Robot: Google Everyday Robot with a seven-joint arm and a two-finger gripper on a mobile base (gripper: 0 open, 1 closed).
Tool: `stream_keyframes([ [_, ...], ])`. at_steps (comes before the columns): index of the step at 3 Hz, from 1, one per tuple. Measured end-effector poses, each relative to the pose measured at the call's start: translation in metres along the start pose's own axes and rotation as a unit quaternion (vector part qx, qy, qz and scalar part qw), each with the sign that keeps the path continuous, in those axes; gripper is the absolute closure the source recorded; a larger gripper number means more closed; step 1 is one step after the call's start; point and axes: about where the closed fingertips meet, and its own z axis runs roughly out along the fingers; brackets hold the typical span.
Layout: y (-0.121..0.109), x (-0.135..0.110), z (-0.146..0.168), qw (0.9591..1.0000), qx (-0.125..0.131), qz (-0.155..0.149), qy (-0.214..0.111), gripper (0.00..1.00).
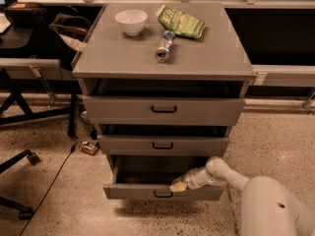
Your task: Open bottom drawer
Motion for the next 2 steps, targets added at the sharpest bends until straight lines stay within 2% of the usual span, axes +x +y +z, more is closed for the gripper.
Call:
stream_keyframes([
  [1,0.003,0.000,-0.002,1.0000,-0.003,-0.002,0.001,1.00],
  [2,0.017,0.016,-0.004,0.9993,-0.033,-0.016,0.011,1.00],
])
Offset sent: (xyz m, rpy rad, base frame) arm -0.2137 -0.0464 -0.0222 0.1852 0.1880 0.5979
